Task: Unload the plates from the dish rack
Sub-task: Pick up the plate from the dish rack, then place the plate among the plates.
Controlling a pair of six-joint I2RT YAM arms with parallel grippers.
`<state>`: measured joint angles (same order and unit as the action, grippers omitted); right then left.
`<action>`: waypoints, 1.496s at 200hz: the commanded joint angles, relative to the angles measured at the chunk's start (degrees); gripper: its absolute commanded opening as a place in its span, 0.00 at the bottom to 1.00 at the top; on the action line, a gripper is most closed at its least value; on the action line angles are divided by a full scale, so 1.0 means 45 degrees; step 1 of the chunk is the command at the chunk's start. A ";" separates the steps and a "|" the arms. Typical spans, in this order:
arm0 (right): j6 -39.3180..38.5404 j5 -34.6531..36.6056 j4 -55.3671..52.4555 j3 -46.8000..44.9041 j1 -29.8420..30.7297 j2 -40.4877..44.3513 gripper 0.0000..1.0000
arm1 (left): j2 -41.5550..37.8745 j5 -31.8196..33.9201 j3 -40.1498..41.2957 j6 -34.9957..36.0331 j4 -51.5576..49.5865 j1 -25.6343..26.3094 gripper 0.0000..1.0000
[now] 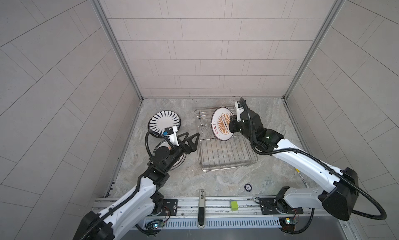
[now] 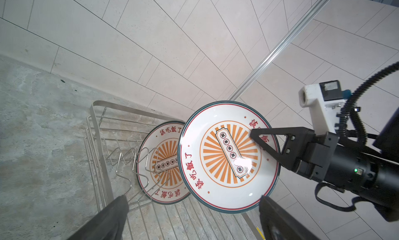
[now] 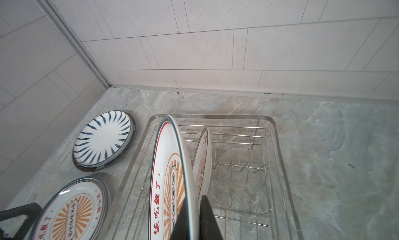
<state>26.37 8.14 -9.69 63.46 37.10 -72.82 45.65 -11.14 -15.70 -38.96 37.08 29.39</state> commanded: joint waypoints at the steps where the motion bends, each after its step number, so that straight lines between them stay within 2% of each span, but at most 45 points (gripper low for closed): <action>1: 0.1209 -0.3540 0.1980 -0.0687 -0.0847 0.0484 0.00 | -0.0162 -0.0518 -0.0124 0.0037 0.0094 0.0052 1.00; 28: 0.1948 -0.5346 0.3032 -0.1447 -0.1490 0.0702 0.00 | -0.0054 -0.1146 -0.0192 -0.0181 0.0410 0.0111 1.00; 64: 0.2922 -0.6679 0.4417 -0.2326 -0.1904 0.1123 0.00 | 0.0265 -0.2006 -0.0182 -0.0502 0.0780 0.0235 1.00; 98: 0.3687 -0.6867 0.5630 -0.3457 -0.1978 0.1866 0.00 | 0.0348 -0.1410 -0.0610 -0.1214 -0.0013 0.0256 1.00; 131: 0.4007 -0.7137 0.6091 -0.3883 -0.1988 0.2041 0.00 | 0.1189 -0.1582 -0.0800 -0.1493 0.1075 0.0640 0.99; 177: 0.4681 -0.7888 0.7382 -0.4127 -0.1940 0.1495 0.00 | 0.3087 -0.1315 -0.0786 -0.3096 0.3860 0.0794 0.85; 209: 0.4557 -0.7783 0.7409 -0.4077 -0.1861 0.1205 0.00 | 0.4055 -0.1372 -0.0854 -0.3761 0.4841 0.0886 0.65; 232: 0.4371 -0.7500 0.7250 -0.4073 -0.1758 0.1241 0.00 | 0.4250 -0.1384 -0.0944 -0.3965 0.4797 0.0929 0.53; 252: 0.4156 -0.7070 0.7037 -0.4046 -0.1693 0.1242 0.00 | 0.4137 -0.1347 -0.0944 -0.4086 0.4644 0.0920 0.38; 299: 0.3666 -0.6386 0.6725 -0.3840 -0.1337 0.1067 0.00 | 0.3429 -0.1110 -0.1061 -0.3872 0.3180 0.0983 0.21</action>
<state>44.82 -23.35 19.44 44.45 30.13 -67.88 63.44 -16.32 -18.48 -56.49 52.03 33.30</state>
